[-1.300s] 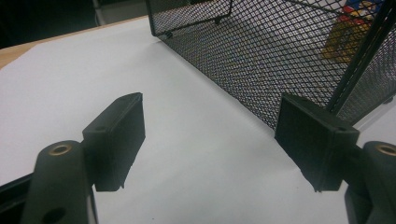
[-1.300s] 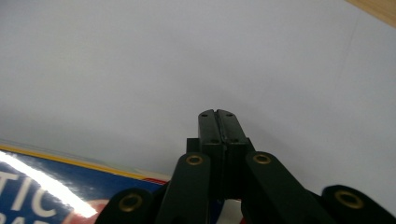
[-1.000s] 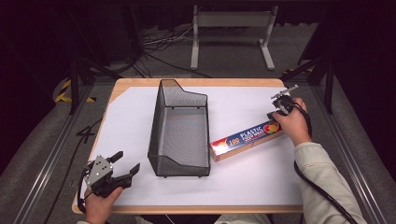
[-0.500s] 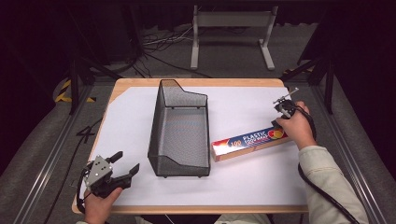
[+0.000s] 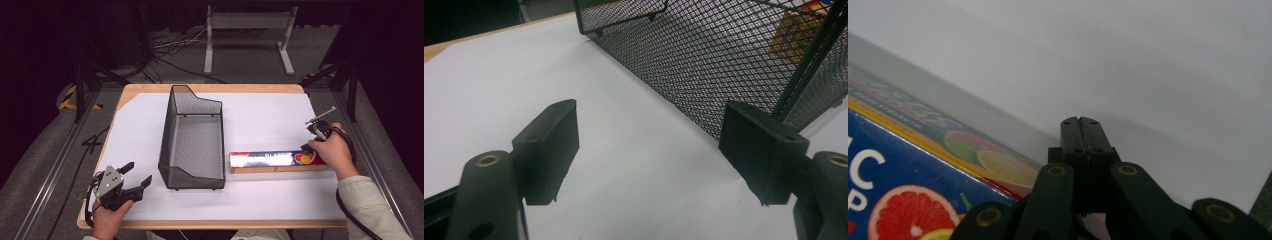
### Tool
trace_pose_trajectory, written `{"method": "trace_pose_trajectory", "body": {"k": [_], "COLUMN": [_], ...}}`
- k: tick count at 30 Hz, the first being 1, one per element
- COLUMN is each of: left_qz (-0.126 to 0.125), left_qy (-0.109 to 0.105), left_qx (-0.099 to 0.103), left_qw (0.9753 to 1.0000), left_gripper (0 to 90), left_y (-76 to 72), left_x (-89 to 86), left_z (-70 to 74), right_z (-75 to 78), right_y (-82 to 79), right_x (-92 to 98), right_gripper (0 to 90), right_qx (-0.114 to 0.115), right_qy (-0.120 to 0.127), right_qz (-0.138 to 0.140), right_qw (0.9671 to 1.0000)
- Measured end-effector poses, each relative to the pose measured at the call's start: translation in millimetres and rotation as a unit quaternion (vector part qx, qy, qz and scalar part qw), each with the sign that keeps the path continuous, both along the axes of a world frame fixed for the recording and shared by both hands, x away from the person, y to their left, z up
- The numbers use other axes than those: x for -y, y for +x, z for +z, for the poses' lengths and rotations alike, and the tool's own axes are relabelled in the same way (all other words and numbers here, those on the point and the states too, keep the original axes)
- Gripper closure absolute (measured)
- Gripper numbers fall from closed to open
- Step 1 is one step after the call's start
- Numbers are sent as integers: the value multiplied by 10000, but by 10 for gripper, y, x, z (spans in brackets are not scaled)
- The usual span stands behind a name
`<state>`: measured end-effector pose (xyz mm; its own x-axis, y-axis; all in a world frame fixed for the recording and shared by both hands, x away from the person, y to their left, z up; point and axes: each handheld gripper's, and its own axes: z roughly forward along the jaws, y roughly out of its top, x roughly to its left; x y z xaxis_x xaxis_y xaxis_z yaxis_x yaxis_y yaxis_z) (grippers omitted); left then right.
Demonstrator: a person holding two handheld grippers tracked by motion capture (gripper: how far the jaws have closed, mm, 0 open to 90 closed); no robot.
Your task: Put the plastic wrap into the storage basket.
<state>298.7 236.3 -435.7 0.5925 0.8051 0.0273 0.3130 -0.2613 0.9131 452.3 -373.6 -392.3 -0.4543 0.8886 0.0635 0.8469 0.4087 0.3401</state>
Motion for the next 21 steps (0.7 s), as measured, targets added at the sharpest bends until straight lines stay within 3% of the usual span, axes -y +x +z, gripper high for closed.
{"method": "trace_pose_trajectory", "body": {"k": [6,8,10,14,15,19,21], "left_qz": [33,29,29,38,43,42,43], "left_qy": [-35,-8,-4,23,22,2,6], "left_qx": [-25,-17,-37,-60,-58,-56,-39], "left_qw": [10000,10000,10000,10000,10000,10000,10000], "left_gripper": [247,247,247,247,247,247,247], "left_y": [4,8,11,24,24,12,9], "left_x": [-9,-6,3,2,1,-8,-10], "left_z": [-7,-6,-10,-23,-23,-17,-16], "right_z": [-8,-4,52,193,245,391,425], "right_y": [-115,-139,-188,-281,-314,-466,-545], "right_x": [37,31,-39,-230,-302,-577,-740], "right_gripper": [900,900,900,900,900,900,900], "right_qx": [-41,168,629,1252,1431,1738,1823], "right_qy": [113,81,50,271,348,750,967], "right_qz": [33,45,142,595,762,1185,1561], "right_qw": [9999,9998,9979,9900,9862,9747,9660]}}
